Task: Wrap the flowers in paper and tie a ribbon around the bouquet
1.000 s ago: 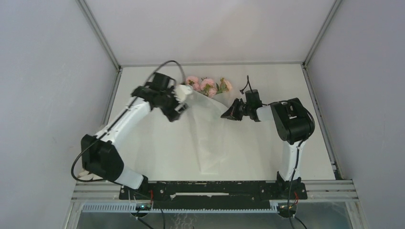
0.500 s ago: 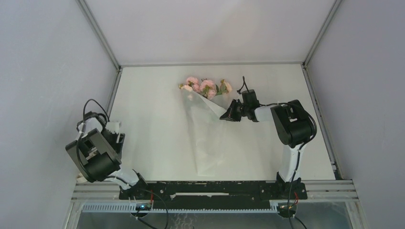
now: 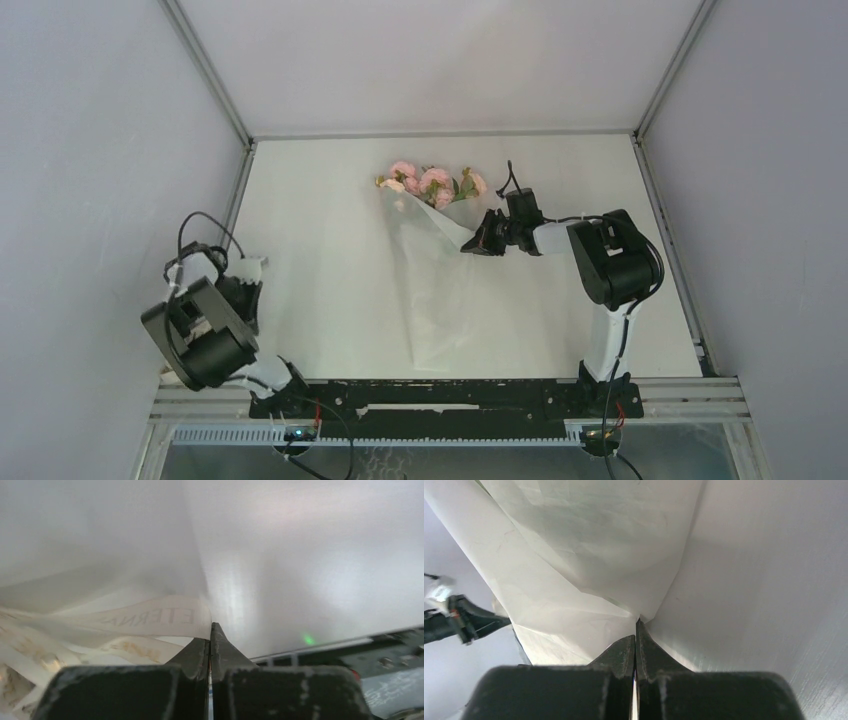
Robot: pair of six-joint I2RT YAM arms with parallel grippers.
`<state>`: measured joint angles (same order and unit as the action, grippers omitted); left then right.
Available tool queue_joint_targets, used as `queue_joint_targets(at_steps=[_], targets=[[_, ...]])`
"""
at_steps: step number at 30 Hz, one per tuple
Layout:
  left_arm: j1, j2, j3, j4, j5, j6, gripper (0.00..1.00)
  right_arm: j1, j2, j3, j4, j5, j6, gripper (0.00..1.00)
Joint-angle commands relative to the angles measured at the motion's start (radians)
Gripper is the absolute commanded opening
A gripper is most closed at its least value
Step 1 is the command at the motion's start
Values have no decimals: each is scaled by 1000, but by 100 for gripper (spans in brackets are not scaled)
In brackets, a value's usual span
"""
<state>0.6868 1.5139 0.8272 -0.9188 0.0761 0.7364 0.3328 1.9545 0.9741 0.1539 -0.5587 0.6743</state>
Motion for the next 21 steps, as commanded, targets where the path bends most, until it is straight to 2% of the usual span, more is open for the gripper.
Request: queue_joint_targets(at_steps=[1,5,8,10,12,14,21], targets=[[-189,-256,162,-234,361,33,0,-11,-49,-5,-30,15,-35,0],[-340,-455,557,-260,517,-84,0,-13,-49,-5,-37,18,-40,0],[-355,-410,880,-323,672,-177,0,-11,-41,-5,-34,20,-33,0],[-377,-400,965,-324,731,-231,0,-10,-36,-5,-26,17,-26,0],[-399,-403,959,-323,821,-266,0,-8,-37,-5,-24,21,-21,0],[-448,-411,887,-324,860,-273,0,-7,-41,-5,-22,20,-19,0],[-786,-369,569,-354,623,-150,0,-15,-63,-5,-41,26,-29,0]])
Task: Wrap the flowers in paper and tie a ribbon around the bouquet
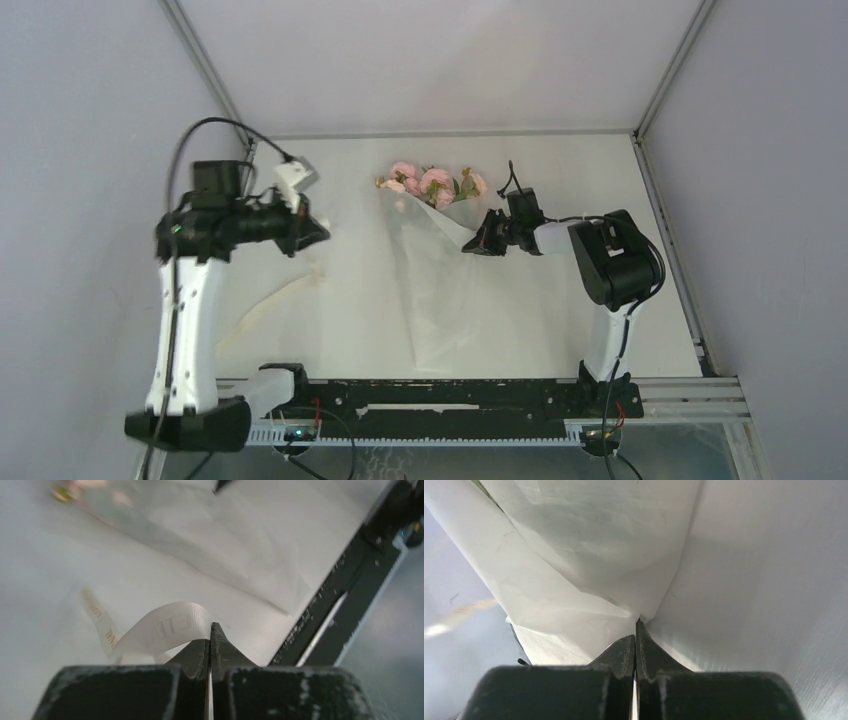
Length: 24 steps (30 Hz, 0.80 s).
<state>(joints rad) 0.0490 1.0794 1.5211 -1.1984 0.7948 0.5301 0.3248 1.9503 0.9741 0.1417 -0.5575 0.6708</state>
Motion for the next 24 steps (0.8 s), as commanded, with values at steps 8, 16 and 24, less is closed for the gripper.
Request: queue_joint_targets(at_steps=[8,16,24], targets=[[-590,140,-245,-66,-190,150,5,-16,-58,7,-48,29,-38,0],[-613,204,-365,-89,-342,300,27,-20,-60,8,-57,33,-45,0],[-584,189,-504,-68,-521,386,78,-17,-62,11,-55,30,-39,0]])
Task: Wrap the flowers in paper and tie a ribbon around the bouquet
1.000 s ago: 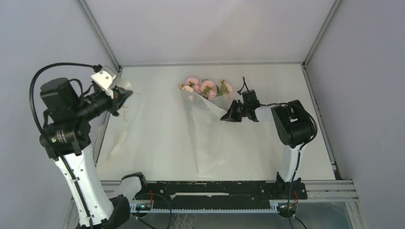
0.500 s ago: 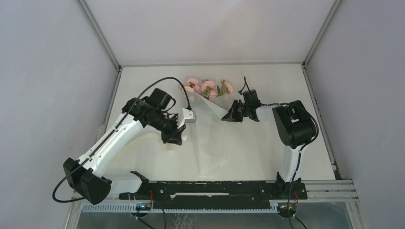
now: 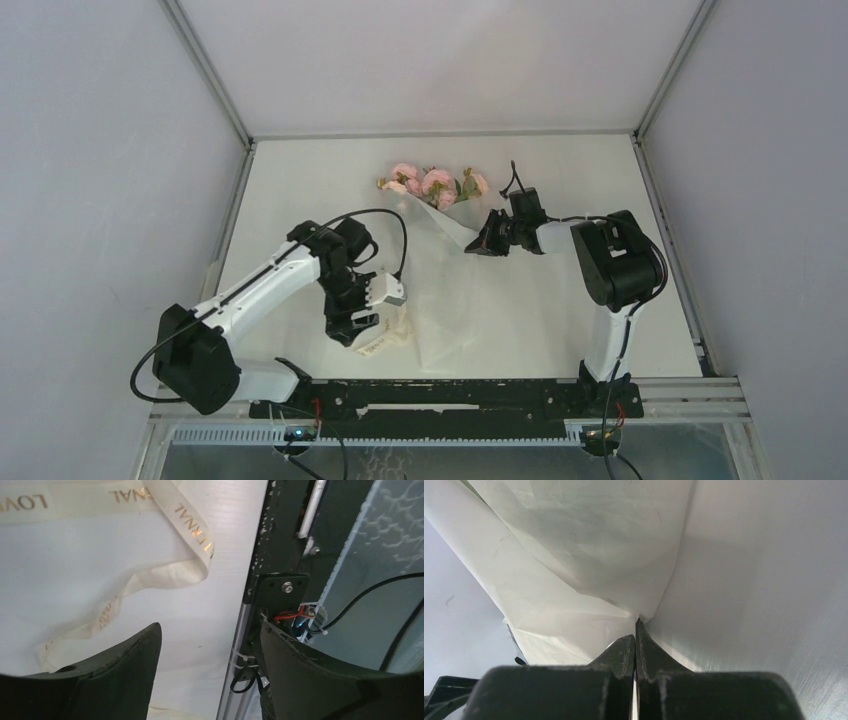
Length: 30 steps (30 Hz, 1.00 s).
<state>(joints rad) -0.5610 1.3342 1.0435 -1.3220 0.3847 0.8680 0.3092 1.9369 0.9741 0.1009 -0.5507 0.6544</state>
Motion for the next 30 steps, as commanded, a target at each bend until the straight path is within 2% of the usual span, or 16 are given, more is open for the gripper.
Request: queue_joint_targets(at_steps=[1,4,7,9,10,15,17,19,21,26,30], targets=[[46,-62,-27,121,-118,9,80,0,-49,13,-17,22,-22,0],[131,34,16,344,-121,-201,81,2,-55,14,-24,22,-25,0],[233,225,126,463,-71,-480,81,0,-63,13,-37,26,-31,0],[258,330,168,529,-33,-599,96,0,-73,14,-48,31,-37,0],[255,375,162,598,-51,-640,100,-2,-78,13,-53,34,-40,0],[208,450,125,752,-108,-746,100,-1,-97,13,-56,39,-36,0],[217,456,130,796,-56,-788,99,-1,-98,14,-47,30,-29,0],[247,455,136,853,58,-852,98,-3,-93,14,-32,9,-18,0],[284,453,123,936,164,-986,99,-5,-84,15,-32,8,-14,0],[295,490,57,1130,235,-1203,100,1,-50,20,-22,4,8,0],[291,600,89,1136,289,-1288,100,12,-37,20,-19,18,23,0]])
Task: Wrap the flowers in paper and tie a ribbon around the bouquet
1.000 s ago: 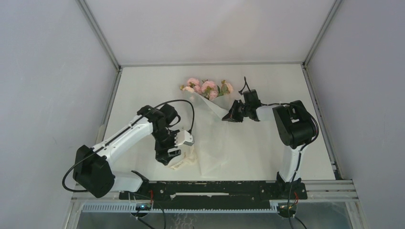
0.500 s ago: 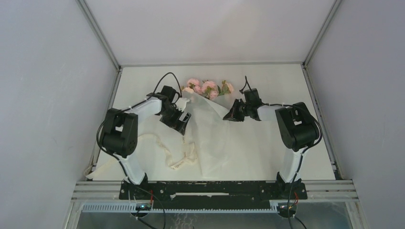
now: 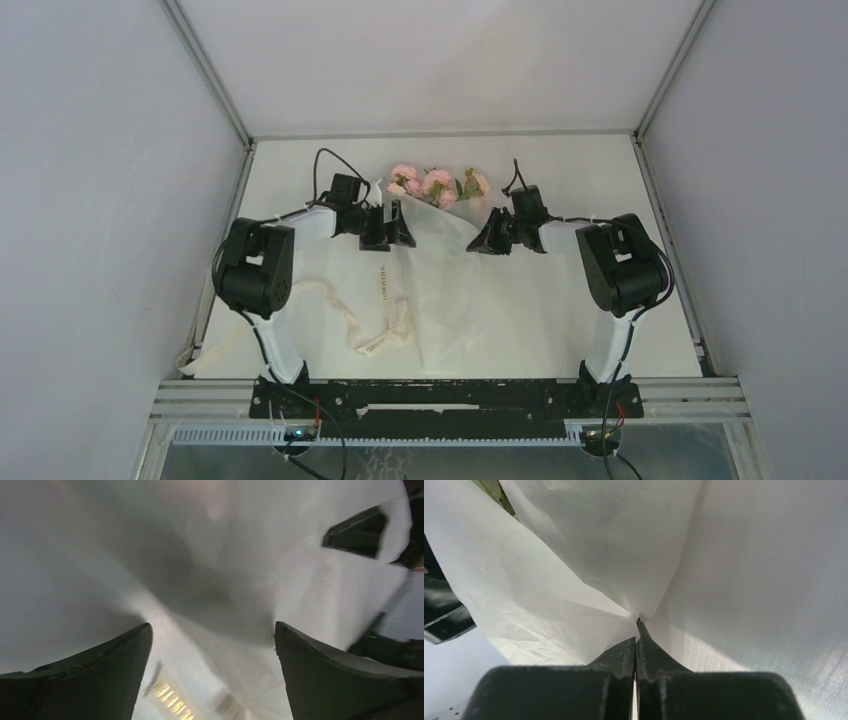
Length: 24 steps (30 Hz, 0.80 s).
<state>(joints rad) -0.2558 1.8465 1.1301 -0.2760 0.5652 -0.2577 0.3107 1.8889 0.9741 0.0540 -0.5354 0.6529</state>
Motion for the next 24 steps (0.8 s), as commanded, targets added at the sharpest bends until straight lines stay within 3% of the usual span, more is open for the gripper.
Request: queue_joint_targets(at_steps=[1,3,6,10,16,24], targets=[[-15,103,7,97,111,-173,100,12,12,20,24,11,25,0],[-15,120,3,125,105,-191,100,17,13,17,10,32,20,3],[-19,132,5,132,71,-201,100,18,22,17,-9,53,26,38],[-27,141,5,125,48,-198,98,24,46,18,-19,71,36,58],[-44,166,13,119,31,-190,94,66,102,18,63,-10,81,67],[-59,202,26,121,31,-186,82,94,137,20,220,-118,134,68]])
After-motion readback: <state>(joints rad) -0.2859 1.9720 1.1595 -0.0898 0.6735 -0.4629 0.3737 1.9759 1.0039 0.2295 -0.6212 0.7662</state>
